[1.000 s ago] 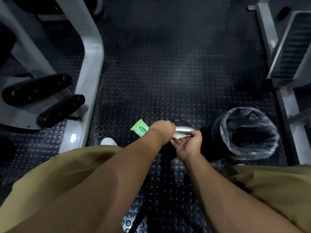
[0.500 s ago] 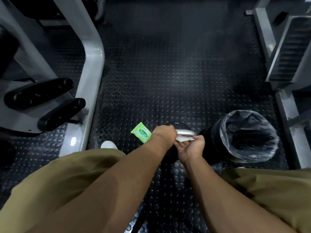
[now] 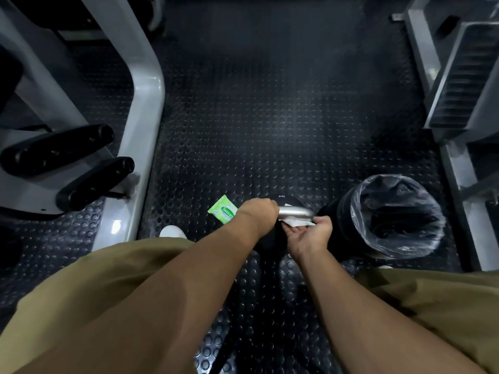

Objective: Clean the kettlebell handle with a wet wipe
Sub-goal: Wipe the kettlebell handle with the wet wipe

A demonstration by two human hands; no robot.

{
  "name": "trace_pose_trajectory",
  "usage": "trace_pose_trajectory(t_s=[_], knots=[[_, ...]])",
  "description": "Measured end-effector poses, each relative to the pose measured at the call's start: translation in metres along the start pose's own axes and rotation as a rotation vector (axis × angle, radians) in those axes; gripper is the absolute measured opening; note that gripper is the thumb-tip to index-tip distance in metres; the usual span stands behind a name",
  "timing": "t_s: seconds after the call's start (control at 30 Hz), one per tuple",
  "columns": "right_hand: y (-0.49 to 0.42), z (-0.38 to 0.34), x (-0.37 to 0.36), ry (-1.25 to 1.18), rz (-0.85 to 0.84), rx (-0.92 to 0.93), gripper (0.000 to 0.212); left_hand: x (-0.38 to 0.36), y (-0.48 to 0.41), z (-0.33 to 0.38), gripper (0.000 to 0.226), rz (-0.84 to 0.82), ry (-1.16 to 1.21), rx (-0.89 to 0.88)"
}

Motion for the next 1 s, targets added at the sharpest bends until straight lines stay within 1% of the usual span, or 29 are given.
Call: trace_pose_trajectory(t_s=[0.13, 0.2, 0.27, 0.37, 0.43, 0.5, 0.57, 0.63, 0.77, 0.9, 0.97, 1.0], knots=[[0.021, 0.028, -0.014, 0.135, -0.145, -0.067, 0.053, -0.001, -0.001, 0.000, 0.032, 0.011, -0.029, -0.016], [0.025, 0.038, -0.014, 0.162, -0.182, -0.107, 0.055, -0.003, 0.000, 0.001, 0.033, 0.003, -0.031, -0.017], [0.022, 0.031, -0.009, 0.160, -0.153, -0.085, 0.053, -0.002, 0.000, 0.001, 0.033, 0.003, -0.035, -0.020], [0.011, 0.008, -0.003, 0.100, -0.034, 0.020, 0.050, -0.002, 0.000, 0.000, 0.033, 0.008, -0.030, -0.015], [0.009, 0.004, -0.002, 0.071, 0.003, 0.049, 0.049, -0.001, 0.001, 0.000, 0.032, 0.008, -0.029, -0.010], [0.013, 0.014, -0.006, 0.103, -0.043, 0.021, 0.044, -0.002, 0.001, 0.001, 0.031, 0.002, -0.034, -0.018], [0.015, 0.028, -0.008, 0.197, -0.105, -0.015, 0.034, -0.003, 0.001, 0.001, 0.030, -0.001, -0.035, -0.027], [0.015, 0.033, -0.006, 0.299, -0.121, -0.015, 0.025, -0.003, 0.001, 0.000, 0.031, -0.013, -0.036, -0.028], [0.010, 0.011, 0.007, 0.450, -0.033, 0.113, 0.022, -0.003, -0.001, 0.000, 0.036, -0.058, -0.025, -0.028], [-0.003, -0.019, 0.041, 0.537, 0.175, 0.224, 0.013, -0.005, -0.001, -0.003, 0.036, -0.081, -0.009, -0.020], [-0.003, -0.043, 0.055, 0.601, 0.264, 0.365, 0.012, -0.004, -0.004, -0.001, 0.035, -0.092, 0.008, -0.014], [-0.001, -0.057, 0.057, 0.695, 0.303, 0.483, 0.016, -0.005, -0.004, -0.001, 0.037, -0.114, 0.035, 0.005]])
Point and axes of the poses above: each hand's wrist, its own y-axis away from the middle knuckle, its own x-axis out of the back of the hand, z = x × y, the point moved 7 cm from there along -y, towards the middle knuckle, and after that the axes turned 14 degrees about z, right-handed, at the moved point
